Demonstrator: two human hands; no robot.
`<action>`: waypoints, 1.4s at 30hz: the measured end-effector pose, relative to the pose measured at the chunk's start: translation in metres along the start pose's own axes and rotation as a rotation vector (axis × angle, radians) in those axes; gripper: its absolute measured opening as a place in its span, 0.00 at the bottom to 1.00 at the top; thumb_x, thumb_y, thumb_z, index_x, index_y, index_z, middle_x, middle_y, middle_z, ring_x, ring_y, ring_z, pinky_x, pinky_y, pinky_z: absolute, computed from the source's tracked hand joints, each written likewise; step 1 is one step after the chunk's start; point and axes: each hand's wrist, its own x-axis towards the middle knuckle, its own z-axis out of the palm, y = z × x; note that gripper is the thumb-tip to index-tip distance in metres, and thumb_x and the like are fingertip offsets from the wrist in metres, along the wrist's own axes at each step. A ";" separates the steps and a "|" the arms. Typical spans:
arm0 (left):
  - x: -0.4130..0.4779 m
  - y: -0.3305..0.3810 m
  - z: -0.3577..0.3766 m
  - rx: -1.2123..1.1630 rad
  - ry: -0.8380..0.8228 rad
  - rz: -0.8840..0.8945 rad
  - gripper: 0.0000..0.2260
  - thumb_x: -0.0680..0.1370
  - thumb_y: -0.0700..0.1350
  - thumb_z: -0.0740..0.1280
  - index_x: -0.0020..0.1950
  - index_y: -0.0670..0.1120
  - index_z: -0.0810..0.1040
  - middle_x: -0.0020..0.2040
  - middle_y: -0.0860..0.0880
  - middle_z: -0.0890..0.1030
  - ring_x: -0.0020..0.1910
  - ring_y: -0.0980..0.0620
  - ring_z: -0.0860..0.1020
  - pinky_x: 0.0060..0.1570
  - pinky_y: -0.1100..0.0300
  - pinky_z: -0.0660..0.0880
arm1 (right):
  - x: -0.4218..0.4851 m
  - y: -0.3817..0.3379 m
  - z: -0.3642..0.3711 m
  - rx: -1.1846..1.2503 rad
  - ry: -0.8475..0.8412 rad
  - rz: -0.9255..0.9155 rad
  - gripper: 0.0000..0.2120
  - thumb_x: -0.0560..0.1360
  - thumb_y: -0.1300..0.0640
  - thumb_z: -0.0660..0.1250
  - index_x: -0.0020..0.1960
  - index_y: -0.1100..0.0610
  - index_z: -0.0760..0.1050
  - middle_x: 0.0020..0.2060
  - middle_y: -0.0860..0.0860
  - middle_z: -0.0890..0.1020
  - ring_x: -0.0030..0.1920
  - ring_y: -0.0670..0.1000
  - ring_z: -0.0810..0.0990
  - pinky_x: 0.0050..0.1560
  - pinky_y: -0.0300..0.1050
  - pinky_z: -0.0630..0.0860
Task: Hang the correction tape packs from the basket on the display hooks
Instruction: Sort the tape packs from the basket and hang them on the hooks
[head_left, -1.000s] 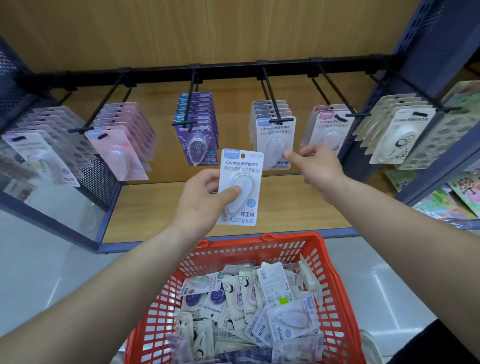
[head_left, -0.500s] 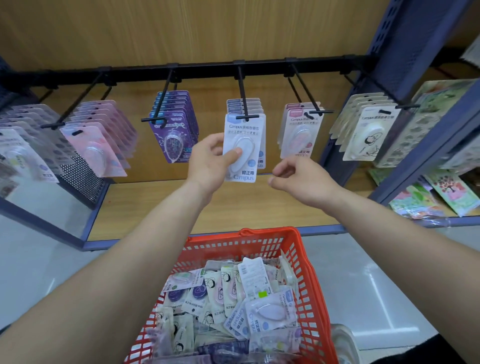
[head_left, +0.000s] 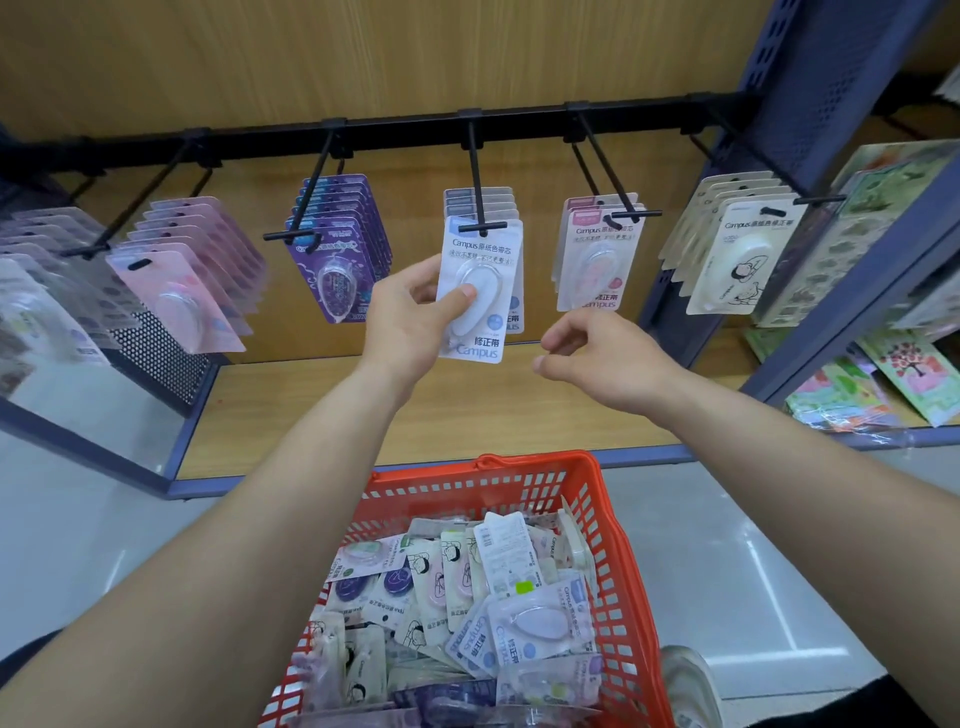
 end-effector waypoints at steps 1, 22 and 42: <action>0.002 -0.001 0.001 0.011 0.009 -0.007 0.13 0.80 0.39 0.70 0.64 0.49 0.83 0.53 0.52 0.87 0.54 0.50 0.85 0.47 0.56 0.83 | 0.000 0.000 0.000 -0.007 0.002 -0.002 0.11 0.76 0.48 0.73 0.55 0.52 0.79 0.50 0.45 0.81 0.49 0.43 0.79 0.42 0.34 0.72; -0.123 -0.073 -0.096 0.874 -0.416 -0.308 0.27 0.77 0.56 0.73 0.73 0.48 0.74 0.67 0.51 0.79 0.58 0.51 0.81 0.62 0.54 0.77 | -0.050 0.038 0.096 -0.383 -0.343 0.027 0.14 0.76 0.50 0.73 0.57 0.55 0.77 0.52 0.50 0.81 0.53 0.52 0.79 0.54 0.47 0.74; -0.158 -0.295 -0.105 0.833 -0.246 -0.574 0.31 0.75 0.53 0.76 0.75 0.47 0.71 0.72 0.45 0.74 0.70 0.43 0.72 0.70 0.52 0.69 | -0.053 0.164 0.255 -0.188 0.014 0.321 0.33 0.73 0.55 0.75 0.75 0.56 0.66 0.70 0.55 0.73 0.71 0.57 0.70 0.69 0.52 0.65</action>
